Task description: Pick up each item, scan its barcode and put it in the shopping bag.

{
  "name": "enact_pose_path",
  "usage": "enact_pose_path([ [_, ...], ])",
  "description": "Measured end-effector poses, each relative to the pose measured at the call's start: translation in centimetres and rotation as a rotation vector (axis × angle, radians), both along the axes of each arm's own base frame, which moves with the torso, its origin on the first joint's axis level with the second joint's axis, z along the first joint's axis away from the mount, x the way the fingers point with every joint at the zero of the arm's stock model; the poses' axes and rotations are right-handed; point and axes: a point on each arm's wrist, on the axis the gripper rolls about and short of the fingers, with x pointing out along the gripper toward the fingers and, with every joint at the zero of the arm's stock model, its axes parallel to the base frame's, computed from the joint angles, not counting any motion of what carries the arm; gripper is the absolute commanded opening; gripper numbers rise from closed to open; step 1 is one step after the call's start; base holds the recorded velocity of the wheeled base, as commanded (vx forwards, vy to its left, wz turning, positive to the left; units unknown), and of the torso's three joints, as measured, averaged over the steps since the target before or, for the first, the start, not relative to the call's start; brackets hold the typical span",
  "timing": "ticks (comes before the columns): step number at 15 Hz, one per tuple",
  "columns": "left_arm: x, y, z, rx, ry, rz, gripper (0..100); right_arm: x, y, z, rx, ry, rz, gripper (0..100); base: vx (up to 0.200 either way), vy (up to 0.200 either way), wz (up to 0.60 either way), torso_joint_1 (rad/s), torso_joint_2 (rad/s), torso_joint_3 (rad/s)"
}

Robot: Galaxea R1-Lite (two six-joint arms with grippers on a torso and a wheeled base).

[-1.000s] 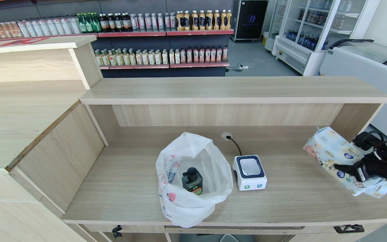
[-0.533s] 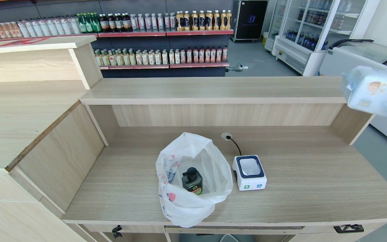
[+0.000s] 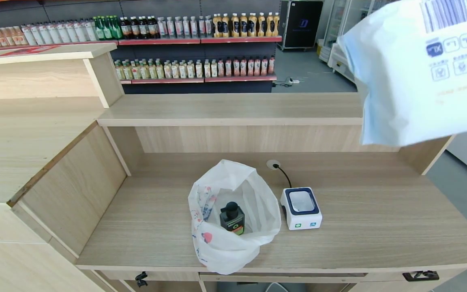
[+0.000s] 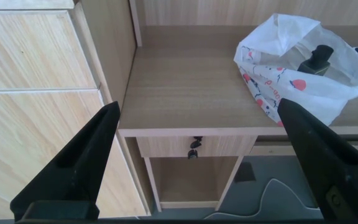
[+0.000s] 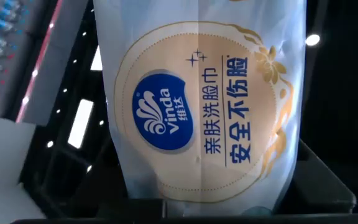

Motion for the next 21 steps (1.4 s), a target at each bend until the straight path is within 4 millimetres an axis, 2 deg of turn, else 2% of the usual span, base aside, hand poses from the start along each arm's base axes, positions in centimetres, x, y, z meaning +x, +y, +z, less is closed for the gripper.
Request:
enact_pose_path([
  [2, 0.0, 0.0, 0.0, 0.0, 0.0, 0.0, 100, -0.3, 1.2, -0.9, -0.09, -0.034, 0.062, 0, 0.0, 0.0, 0.0, 0.0, 0.0, 0.0],
  [6, 0.0, 0.0, 0.0, 0.0, 0.0, 0.0, 100, -1.0, 3.0, -3.1, -0.239, 0.122, 0.145, 0, 0.0, 0.0, 0.0, 0.0, 0.0, 0.0],
  [10, 0.0, 0.0, 0.0, 0.0, 0.0, 0.001, 100, -2.0, 3.8, -2.7, -0.233, 0.096, 0.204, 0, 0.0, 0.0, 0.0, 0.0, 0.0, 0.0],
  [15, 0.0, 0.0, 0.0, 0.0, 0.0, 0.0, 100, -2.6, 5.5, -2.9, -0.188, 0.153, 0.214, 0, 0.0, 0.0, 0.0, 0.0, 0.0, 0.0],
  [21, 0.0, 0.0, 0.0, 0.0, 0.0, 0.0, 100, -3.2, 5.3, -3.5, -0.221, 0.214, 0.226, 0, 0.0, 0.0, 0.0, 0.0, 0.0, 0.0],
])
